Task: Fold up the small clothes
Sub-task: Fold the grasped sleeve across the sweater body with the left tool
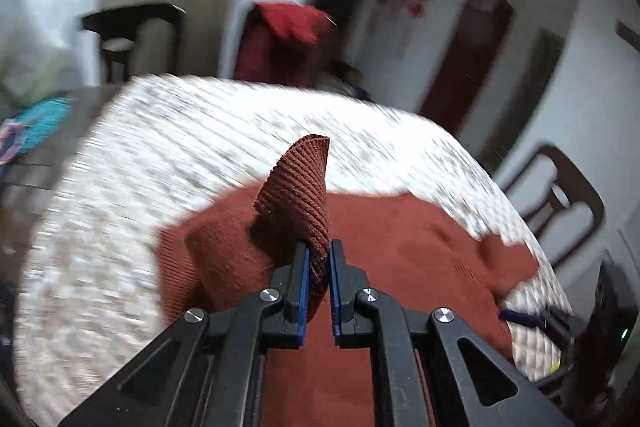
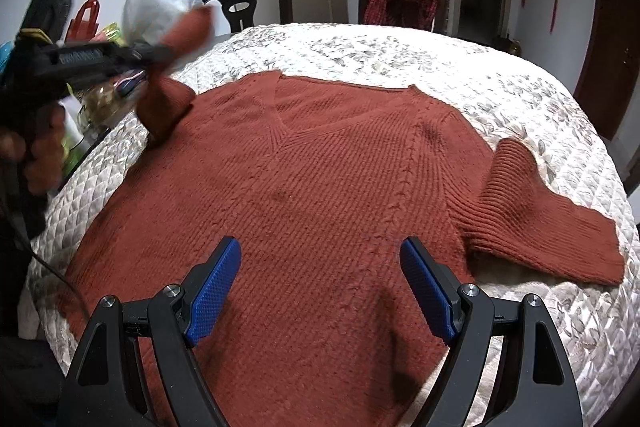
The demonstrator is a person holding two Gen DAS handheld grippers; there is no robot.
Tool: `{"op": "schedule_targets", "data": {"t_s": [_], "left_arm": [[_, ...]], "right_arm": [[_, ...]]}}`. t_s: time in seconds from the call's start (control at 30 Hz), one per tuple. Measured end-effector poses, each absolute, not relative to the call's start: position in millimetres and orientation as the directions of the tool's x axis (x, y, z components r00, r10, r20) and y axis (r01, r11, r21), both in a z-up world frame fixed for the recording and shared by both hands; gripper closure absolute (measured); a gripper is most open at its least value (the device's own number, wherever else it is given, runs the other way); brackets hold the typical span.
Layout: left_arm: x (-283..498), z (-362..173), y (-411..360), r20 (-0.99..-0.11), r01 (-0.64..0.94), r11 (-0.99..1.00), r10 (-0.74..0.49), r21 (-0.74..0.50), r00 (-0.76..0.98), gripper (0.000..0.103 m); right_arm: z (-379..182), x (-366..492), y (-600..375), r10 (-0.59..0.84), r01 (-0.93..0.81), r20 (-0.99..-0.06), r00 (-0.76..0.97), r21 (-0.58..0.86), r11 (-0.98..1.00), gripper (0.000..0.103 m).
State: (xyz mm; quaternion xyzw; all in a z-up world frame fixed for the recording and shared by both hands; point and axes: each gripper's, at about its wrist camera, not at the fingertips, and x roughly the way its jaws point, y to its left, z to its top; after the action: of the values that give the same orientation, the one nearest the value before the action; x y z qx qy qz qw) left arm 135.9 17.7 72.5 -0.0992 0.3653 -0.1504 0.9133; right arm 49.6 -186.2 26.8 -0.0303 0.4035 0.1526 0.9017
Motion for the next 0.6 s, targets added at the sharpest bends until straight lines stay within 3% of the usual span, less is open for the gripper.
{"op": "schedule_targets", "data": {"t_s": [0.07, 0.13, 0.23, 0.33, 0.53, 0.6], "left_arm": [[136, 62, 10, -0.655, 0.232, 0.922, -0.384, -0.310, 0.650, 0.087], [128, 58, 12, -0.657, 0.240, 0.912, -0.406, -0.331, 0.636, 0.073], [116, 67, 24, -0.628, 0.245, 0.909, -0.411, -0.337, 0.661, 0.067], [115, 72, 41, -0.624, 0.182, 0.940, -0.329, -0.290, 0.709, 0.067], [127, 50, 82, -0.692, 0.014, 0.977, -0.161, -0.213, 0.703, 0.067], [129, 41, 89, -0.707, 0.001, 0.977, -0.153, -0.211, 0.691, 0.067]], "right_arm": [[29, 48, -189, 0.252, -0.294, -0.735, 0.630, 0.074, 0.953, 0.021], [33, 47, -192, 0.254, -0.288, -0.730, 0.634, 0.082, 0.954, 0.021], [38, 50, -193, 0.282, -0.291, -0.724, 0.629, 0.117, 0.949, 0.022], [42, 58, -189, 0.336, -0.310, -0.715, 0.613, 0.174, 0.935, 0.022], [37, 107, -169, 0.381, -0.321, -0.753, 0.537, 0.236, 0.917, 0.058], [28, 127, -165, 0.373, -0.297, -0.777, 0.508, 0.249, 0.922, 0.059]]}}
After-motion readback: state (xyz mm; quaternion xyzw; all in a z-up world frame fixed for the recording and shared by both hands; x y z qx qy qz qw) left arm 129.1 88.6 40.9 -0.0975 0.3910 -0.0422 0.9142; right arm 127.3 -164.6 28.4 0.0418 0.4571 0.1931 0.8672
